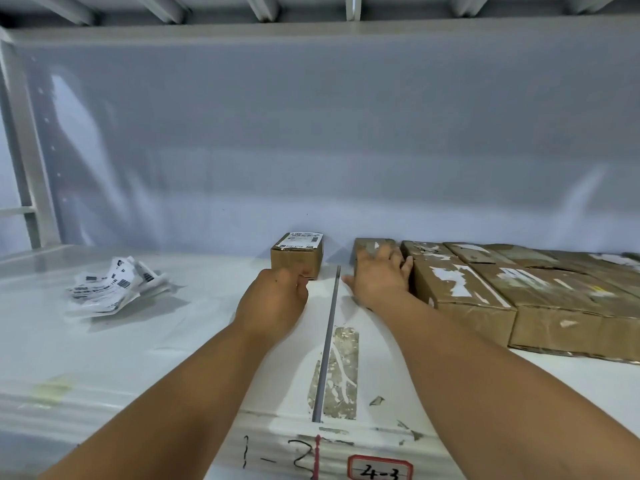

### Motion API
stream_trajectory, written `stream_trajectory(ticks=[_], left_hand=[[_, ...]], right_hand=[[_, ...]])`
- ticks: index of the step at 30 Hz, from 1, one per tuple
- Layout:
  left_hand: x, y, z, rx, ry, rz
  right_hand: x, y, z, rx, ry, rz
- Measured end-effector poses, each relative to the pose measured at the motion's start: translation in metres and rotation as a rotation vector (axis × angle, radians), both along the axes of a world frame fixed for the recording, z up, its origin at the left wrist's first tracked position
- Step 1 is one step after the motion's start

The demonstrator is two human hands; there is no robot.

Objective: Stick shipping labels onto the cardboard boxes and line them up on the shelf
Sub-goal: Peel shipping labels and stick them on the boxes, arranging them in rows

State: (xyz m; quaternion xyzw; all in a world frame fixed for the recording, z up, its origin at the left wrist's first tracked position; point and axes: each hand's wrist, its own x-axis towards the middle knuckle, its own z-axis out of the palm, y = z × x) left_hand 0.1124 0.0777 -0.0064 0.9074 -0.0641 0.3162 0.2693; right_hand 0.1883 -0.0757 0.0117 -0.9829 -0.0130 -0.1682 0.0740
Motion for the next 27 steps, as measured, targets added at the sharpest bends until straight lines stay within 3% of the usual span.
stream_trajectory(ticks=[4,12,15,18,22,27], left_hand=[[0.001,0.002,-0.001,-0.033,0.005,-0.013],[-0.015,-0.006,0.005,-0.071,-0.070,-0.022],[-0.030,-0.016,0.012,-0.236,0.034,-0.136],[-0.051,-0.024,0.012,-0.577,0.195,-0.316],[-0.089,-0.028,0.008,-0.821,0.191,-0.422],[-0.119,-0.013,0.008,-0.645,0.097,-0.195]], right_hand=[[-0.004,0.000,0.003,0.075,-0.096,-0.001],[-0.058,0.004,0.018,0.056,-0.051,-0.035],[-0.102,0.002,0.027,0.155,-0.128,-0.012],[-0.140,0.005,0.031,0.202,-0.195,0.021],[-0.182,0.008,0.026,0.187,-0.259,0.130],[-0.208,0.007,0.012,0.162,-0.248,0.292]])
